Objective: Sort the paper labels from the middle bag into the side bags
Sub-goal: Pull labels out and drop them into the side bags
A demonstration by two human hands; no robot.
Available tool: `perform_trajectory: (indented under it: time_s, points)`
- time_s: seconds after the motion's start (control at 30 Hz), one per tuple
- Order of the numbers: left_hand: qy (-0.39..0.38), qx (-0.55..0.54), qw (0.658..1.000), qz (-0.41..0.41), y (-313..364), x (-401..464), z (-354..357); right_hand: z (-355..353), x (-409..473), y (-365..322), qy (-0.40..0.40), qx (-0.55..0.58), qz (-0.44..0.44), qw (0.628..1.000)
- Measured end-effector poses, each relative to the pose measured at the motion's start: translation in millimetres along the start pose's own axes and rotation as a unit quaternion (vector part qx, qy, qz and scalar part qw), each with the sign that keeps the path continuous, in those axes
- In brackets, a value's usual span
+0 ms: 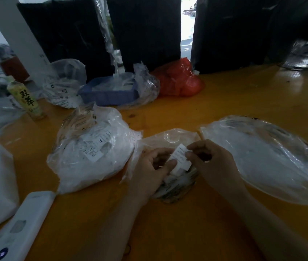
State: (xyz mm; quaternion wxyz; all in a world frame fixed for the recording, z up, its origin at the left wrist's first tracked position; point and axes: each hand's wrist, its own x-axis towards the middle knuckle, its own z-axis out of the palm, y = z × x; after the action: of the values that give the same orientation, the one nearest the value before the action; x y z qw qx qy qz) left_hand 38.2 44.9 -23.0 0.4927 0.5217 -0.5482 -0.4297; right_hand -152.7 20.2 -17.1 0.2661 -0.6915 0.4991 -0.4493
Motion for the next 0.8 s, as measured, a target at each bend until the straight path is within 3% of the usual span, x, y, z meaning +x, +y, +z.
perform_trajectory:
  time_s: [0.17, 0.27, 0.33, 0.4, 0.47, 0.53, 0.6, 0.67, 0.8]
  points:
    - [0.037, 0.035, 0.998, 0.026, 0, -1, 0, -1, -2, -4, -0.028, -0.003, -0.007, 1.000]
    - [0.125, 0.111, 0.980, 0.104, 16, -3, -9, -8, 1, -6, 0.039, -0.048, -0.015, 0.998]
    - [0.245, 0.200, 0.923, 0.218, 31, 0, -28, -18, 7, -2, 0.106, -0.135, -0.039, 0.984]
    - [0.362, 0.307, 0.830, 0.291, 39, 6, -57, -29, 11, 5, 0.124, -0.225, -0.024, 0.966]
    - [0.424, 0.357, 0.793, 0.250, 42, 9, -89, -37, 14, 10, 0.104, -0.315, 0.013, 0.943]
    - [0.435, 0.391, 0.799, 0.139, 37, 9, -110, -44, 18, 15, 0.069, -0.371, 0.071, 0.923]
    - [0.403, 0.428, 0.808, 0.046, 27, 8, -120, -51, 21, 18, 0.023, -0.392, 0.155, 0.907]
    - [0.370, 0.455, 0.810, 0.010, 21, 10, -123, -59, 23, 21, -0.027, -0.412, 0.206, 0.887]
    - [0.313, 0.531, 0.787, -0.020, 13, 17, -125, -61, 20, 26, -0.038, -0.467, 0.193, 0.862]
